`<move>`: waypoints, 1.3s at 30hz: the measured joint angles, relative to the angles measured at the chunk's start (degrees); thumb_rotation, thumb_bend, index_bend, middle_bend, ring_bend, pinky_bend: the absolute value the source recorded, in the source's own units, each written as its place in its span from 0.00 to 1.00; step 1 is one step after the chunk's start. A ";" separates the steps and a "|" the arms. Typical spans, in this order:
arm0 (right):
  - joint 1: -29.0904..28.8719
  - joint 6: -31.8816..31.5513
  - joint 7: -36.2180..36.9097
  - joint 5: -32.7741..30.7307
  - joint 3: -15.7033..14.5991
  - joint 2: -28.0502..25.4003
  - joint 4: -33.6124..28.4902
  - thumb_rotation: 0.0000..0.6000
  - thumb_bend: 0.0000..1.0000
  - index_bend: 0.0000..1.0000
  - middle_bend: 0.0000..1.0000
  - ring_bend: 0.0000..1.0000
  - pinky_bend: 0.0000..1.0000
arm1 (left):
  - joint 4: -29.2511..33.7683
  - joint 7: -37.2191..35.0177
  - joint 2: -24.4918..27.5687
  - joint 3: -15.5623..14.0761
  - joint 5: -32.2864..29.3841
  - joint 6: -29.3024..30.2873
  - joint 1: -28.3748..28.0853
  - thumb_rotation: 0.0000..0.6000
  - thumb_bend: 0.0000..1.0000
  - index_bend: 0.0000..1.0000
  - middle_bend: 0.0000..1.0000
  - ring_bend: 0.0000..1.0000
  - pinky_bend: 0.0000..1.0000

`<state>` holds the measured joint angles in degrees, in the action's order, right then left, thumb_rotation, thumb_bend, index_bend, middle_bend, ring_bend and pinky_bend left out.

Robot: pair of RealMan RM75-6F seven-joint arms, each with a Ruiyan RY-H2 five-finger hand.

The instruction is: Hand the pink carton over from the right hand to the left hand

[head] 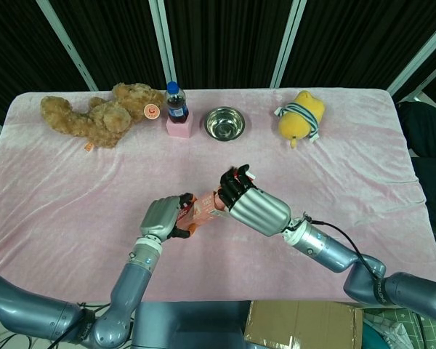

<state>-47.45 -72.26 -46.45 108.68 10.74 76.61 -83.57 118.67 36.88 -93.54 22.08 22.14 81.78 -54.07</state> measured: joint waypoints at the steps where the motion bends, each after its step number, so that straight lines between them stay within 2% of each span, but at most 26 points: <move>1: 0.10 -0.17 0.02 0.00 -0.01 0.03 0.07 1.00 0.38 0.25 0.23 0.19 0.35 | -0.14 -0.03 -0.16 0.01 0.14 0.11 -0.04 1.00 0.36 0.41 0.37 0.32 0.44; 17: 1.27 -1.50 -0.30 -2.06 1.24 0.47 0.45 1.00 0.36 0.16 0.17 0.13 0.29 | -3.00 -0.80 -2.19 -0.34 6.68 2.06 -0.22 1.00 0.36 0.41 0.37 0.32 0.44; 26: 2.38 -2.22 -1.85 -7.03 4.32 0.27 -0.81 1.00 0.36 0.15 0.16 0.12 0.28 | -4.99 -6.56 -1.66 -3.74 16.84 2.34 3.37 1.00 0.36 0.41 0.37 0.32 0.44; 32: 2.86 -2.61 -3.10 -10.76 6.68 0.24 -2.33 1.00 0.36 0.15 0.16 0.12 0.28 | -6.98 -13.07 -1.30 -5.65 23.80 1.74 6.20 1.00 0.36 0.40 0.37 0.32 0.44; 36: 3.33 -2.61 -3.85 -12.36 7.06 0.01 -3.34 1.00 0.36 0.15 0.16 0.12 0.28 | -9.72 -18.16 -1.10 -7.73 29.97 1.22 8.63 1.00 0.36 0.40 0.37 0.32 0.44; 39: 3.71 -2.41 -4.32 -13.56 7.11 -0.10 -4.09 1.00 0.36 0.15 0.16 0.12 0.28 | -11.09 -18.21 -0.29 -9.18 31.31 0.18 9.56 1.00 0.36 0.40 0.37 0.32 0.44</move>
<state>-43.74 -74.68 -50.77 95.12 17.86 76.51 -87.66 107.58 18.67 -93.83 12.90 53.45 81.96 -44.51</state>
